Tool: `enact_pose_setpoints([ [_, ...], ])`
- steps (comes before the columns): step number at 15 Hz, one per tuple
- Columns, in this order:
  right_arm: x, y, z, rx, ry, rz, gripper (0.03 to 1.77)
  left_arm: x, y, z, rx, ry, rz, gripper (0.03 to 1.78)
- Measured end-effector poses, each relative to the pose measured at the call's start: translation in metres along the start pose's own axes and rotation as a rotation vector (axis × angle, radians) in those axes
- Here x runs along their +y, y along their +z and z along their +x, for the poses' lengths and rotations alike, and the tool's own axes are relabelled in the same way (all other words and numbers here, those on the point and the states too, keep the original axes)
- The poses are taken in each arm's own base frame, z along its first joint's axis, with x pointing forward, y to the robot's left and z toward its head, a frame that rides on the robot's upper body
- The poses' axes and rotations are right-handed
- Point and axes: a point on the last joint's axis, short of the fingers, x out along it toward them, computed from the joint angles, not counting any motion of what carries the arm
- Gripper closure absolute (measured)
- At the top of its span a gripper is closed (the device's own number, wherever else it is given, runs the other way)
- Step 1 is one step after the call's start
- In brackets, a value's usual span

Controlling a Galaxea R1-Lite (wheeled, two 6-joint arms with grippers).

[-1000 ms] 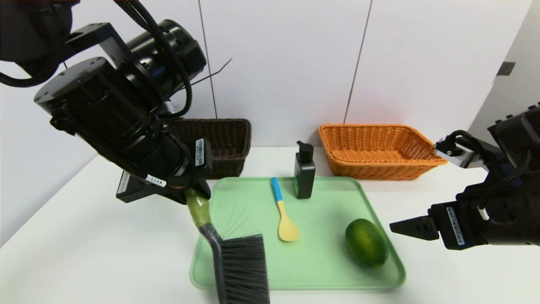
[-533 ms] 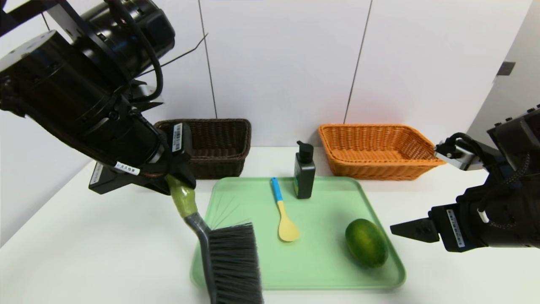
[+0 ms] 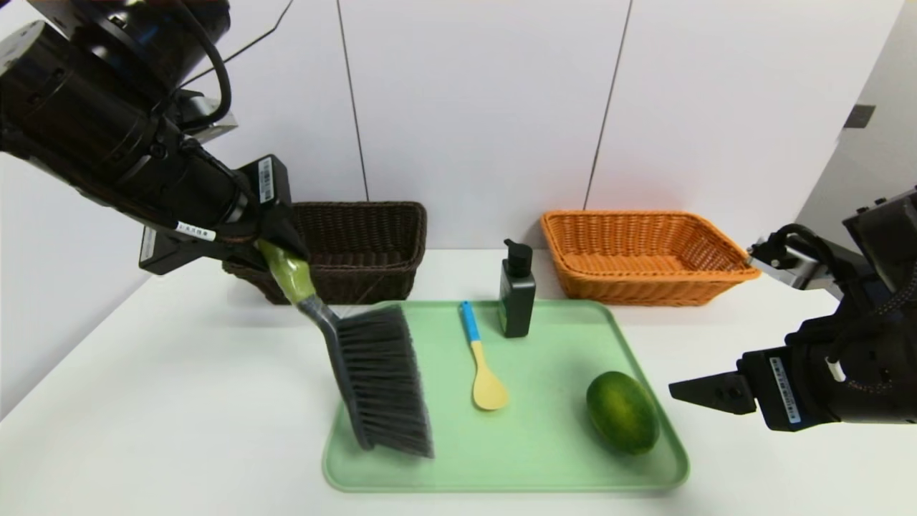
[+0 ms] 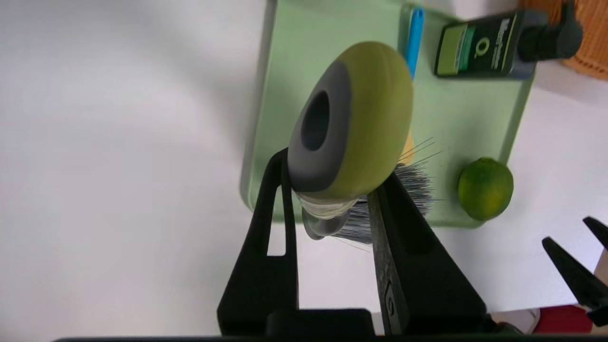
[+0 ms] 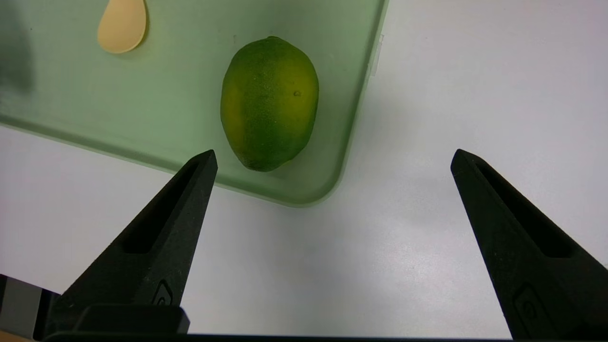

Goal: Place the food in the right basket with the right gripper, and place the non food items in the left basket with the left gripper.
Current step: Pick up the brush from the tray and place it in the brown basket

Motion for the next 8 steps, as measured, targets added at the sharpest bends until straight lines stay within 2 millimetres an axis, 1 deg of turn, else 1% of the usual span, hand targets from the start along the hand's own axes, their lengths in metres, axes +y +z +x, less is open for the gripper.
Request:
enact_pose_setpoints([
  [5, -0.001, -0.005, -0.002, 0.003, -0.003, -0.001, 0.1, 0.013, 0.026, -0.012, -0.168, -0.043, 0.029, 1.36],
  [8, -0.002, -0.008, -0.001, 0.013, -0.005, 0.001, 0.1, 0.014, 0.031, -0.021, -0.237, -0.082, 0.042, 1.36],
])
